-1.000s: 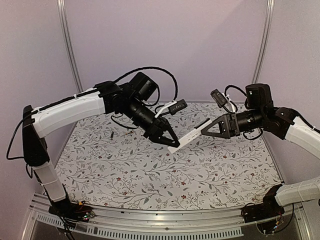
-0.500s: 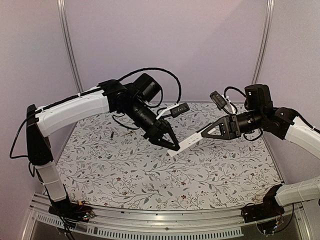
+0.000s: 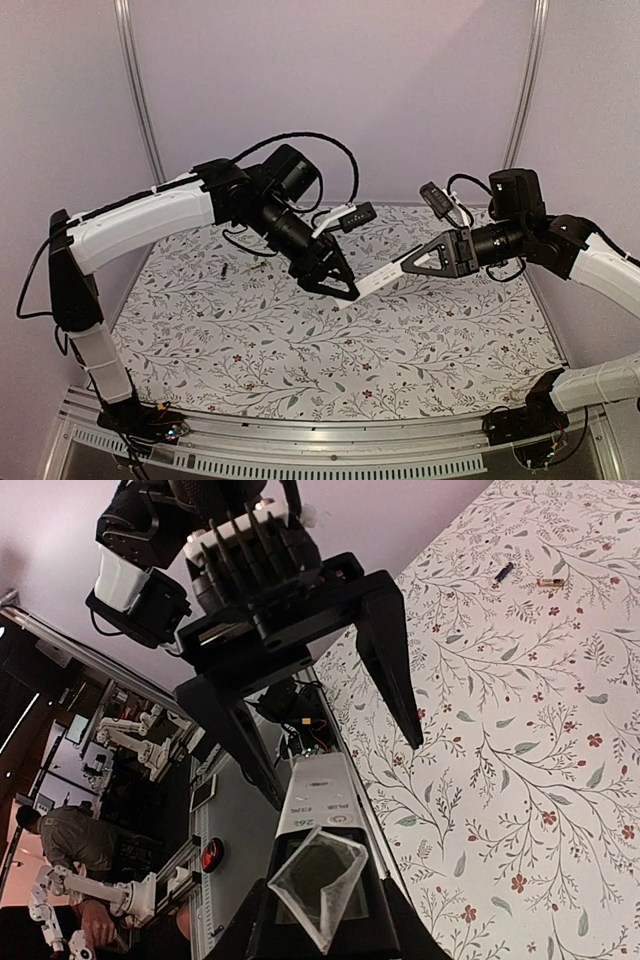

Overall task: Load the batteries into the remote control
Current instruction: Pass from the left arm to the right, then pass from the right arm to the left

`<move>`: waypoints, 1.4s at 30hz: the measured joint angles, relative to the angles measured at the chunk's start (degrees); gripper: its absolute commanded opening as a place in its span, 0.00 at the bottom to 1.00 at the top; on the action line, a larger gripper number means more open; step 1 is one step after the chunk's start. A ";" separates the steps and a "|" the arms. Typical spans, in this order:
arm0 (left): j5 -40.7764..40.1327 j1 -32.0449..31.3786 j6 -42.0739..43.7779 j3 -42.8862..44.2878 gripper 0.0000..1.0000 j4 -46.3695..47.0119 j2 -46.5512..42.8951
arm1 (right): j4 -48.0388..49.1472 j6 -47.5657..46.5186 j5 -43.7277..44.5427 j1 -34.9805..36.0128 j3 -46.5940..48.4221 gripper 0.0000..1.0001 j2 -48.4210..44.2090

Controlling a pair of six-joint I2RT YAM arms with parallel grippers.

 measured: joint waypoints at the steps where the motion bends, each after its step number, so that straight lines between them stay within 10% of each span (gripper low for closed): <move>1: -1.55 0.20 -0.63 -1.38 0.99 1.86 -0.90 | 0.00 0.42 0.74 -0.02 0.00 0.06 0.00; 21: -39.21 -8.90 4.02 -20.92 0.83 27.56 -15.26 | 2.34 14.56 13.57 -0.15 -0.24 0.08 -0.02; 36: -55.63 -14.86 11.76 -16.87 0.18 27.82 -7.37 | 3.50 19.02 13.14 -0.13 -1.16 0.09 -0.02; 39: -56.30 -14.88 12.22 -16.13 0.08 26.58 -7.32 | 4.07 19.28 12.76 -0.15 -1.44 0.21 -0.02; 42: -54.90 -14.36 11.89 -14.58 0.05 24.11 -7.32 | 4.74 19.41 11.87 -0.17 -1.49 0.59 -0.02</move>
